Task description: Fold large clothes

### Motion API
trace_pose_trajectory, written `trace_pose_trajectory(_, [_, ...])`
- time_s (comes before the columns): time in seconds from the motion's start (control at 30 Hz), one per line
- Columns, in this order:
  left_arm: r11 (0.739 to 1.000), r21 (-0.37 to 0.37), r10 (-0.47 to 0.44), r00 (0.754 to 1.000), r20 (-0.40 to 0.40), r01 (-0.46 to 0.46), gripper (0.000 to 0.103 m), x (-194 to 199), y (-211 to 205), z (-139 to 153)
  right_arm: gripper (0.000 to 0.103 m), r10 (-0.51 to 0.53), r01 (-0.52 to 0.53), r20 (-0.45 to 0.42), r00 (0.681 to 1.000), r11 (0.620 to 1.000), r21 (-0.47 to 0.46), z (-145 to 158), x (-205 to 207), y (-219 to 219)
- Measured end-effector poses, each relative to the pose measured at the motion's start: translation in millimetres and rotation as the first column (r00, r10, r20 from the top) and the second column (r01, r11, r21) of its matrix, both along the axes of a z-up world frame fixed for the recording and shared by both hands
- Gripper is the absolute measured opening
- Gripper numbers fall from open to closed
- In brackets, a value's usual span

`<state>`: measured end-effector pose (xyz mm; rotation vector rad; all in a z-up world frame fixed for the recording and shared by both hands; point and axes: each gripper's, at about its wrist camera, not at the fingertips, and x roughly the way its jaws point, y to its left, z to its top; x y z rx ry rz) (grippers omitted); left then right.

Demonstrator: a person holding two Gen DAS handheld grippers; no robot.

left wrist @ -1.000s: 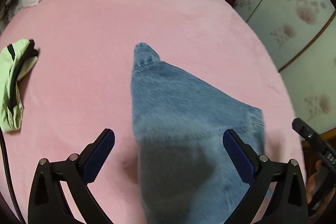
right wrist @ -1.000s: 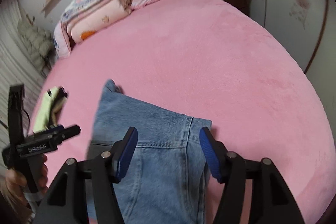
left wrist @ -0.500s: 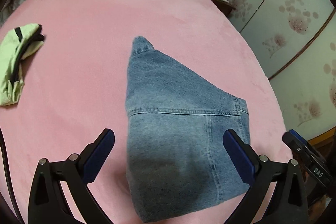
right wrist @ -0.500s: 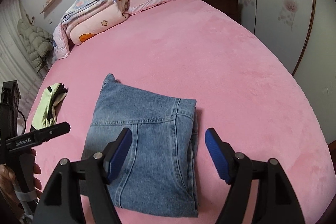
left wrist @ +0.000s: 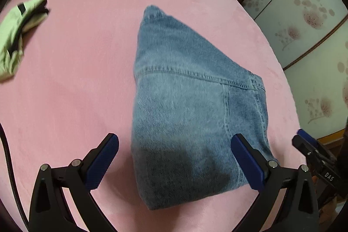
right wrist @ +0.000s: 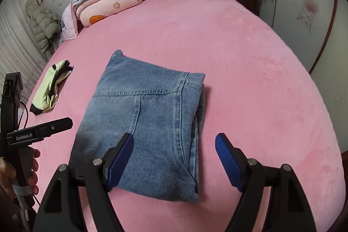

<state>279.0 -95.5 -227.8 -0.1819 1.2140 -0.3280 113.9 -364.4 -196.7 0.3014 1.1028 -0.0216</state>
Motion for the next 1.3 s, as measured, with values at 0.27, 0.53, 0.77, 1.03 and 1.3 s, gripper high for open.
trace_pose_trajectory(0.27, [1.000, -0.020, 0.012, 0.999, -0.033, -0.013, 0.102, 6.0, 3.2, -20.3, 0.077, -0.021, 0.029, -0.073, 0.997, 0.994, 0.105, -28.9, 3.3, -12.0])
trace_pose_trajectory(0.53, [1.000, 0.022, 0.014, 0.995, -0.097, -0.012, 0.102, 15.6, 2.4, -42.7, 0.077, -0.040, 0.063, -0.125, 0.991, 0.981, 0.183, -54.1, 7.8, -27.0])
trace_pose_trajectory(0.77, [0.999, 0.040, -0.001, 0.990, -0.141, 0.007, 0.102, 24.2, -7.0, -64.0, 0.077, -0.007, 0.049, -0.164, 0.986, 0.965, 0.258, -78.4, 19.2, -30.5])
trace_pose_trajectory(1.03, [0.999, -0.048, -0.017, 0.983, -0.184, 0.008, 0.102, 37.4, -7.5, -87.5, 0.077, 0.033, 0.046, -0.214, 0.976, 0.935, 0.352, -115.3, 37.3, -30.5])
trace_pose_trajectory(1.3, [0.991, -0.131, -0.065, 0.973, -0.223, 0.036, 0.102, 55.0, -13.2, -108.8, 0.065, 0.071, 0.025, -0.191, 0.979, 0.889, 0.457, -137.5, 55.6, -35.2])
